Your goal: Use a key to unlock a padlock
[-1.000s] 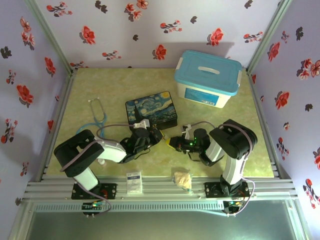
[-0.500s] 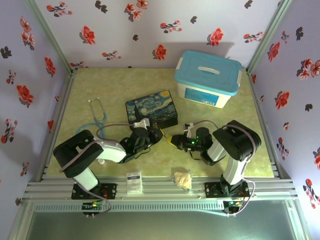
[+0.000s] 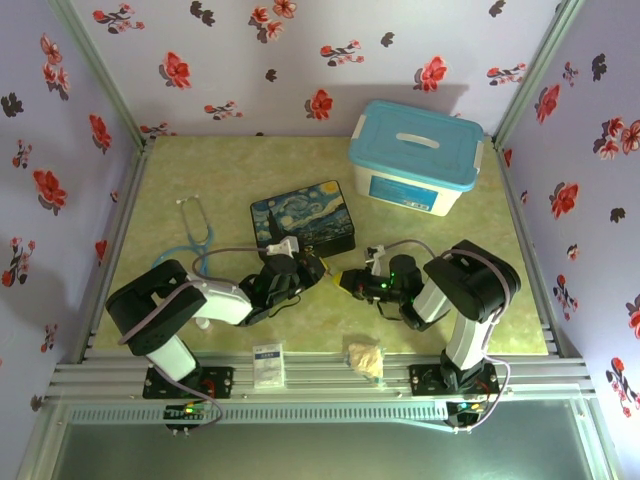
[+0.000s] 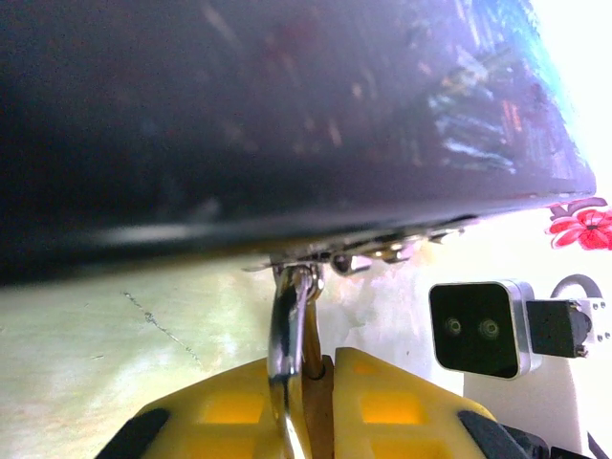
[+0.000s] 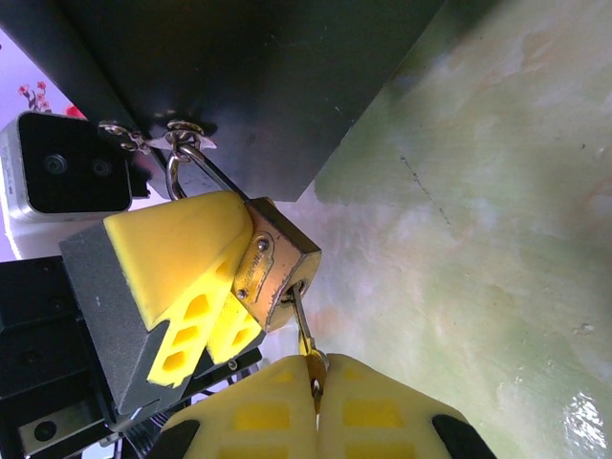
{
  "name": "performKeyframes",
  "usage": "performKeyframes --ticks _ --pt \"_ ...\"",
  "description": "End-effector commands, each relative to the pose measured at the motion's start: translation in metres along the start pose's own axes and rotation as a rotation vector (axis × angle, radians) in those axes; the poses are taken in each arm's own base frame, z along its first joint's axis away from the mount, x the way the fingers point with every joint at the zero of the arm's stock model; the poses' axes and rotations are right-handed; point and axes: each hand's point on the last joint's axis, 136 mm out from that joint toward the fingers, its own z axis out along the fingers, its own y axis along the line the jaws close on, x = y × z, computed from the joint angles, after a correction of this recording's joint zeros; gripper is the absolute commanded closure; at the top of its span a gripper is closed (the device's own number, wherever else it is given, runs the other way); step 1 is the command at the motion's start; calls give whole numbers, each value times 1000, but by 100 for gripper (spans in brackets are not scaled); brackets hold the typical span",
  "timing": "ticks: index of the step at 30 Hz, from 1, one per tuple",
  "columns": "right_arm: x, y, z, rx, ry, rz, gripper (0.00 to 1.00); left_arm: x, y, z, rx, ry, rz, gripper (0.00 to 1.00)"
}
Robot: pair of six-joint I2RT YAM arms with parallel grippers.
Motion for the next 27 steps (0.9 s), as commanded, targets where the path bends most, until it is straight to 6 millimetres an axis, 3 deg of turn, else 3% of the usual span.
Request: performKeyframes --ticks 1,11,21,27 --pt "-6 41 6 -121 -3 -154 100 -3 -48 -3 147 20 -28 100" --pt "-12 46 6 -141 1 -201 100 -2 -72 -9 233 54 -78 100" --pt "-6 37 7 -144 56 -236 100 -6 -78 -16 207 61 -39 100" --pt "-2 42 2 -158 62 -253 100 -10 -69 -16 190 51 -45 100"
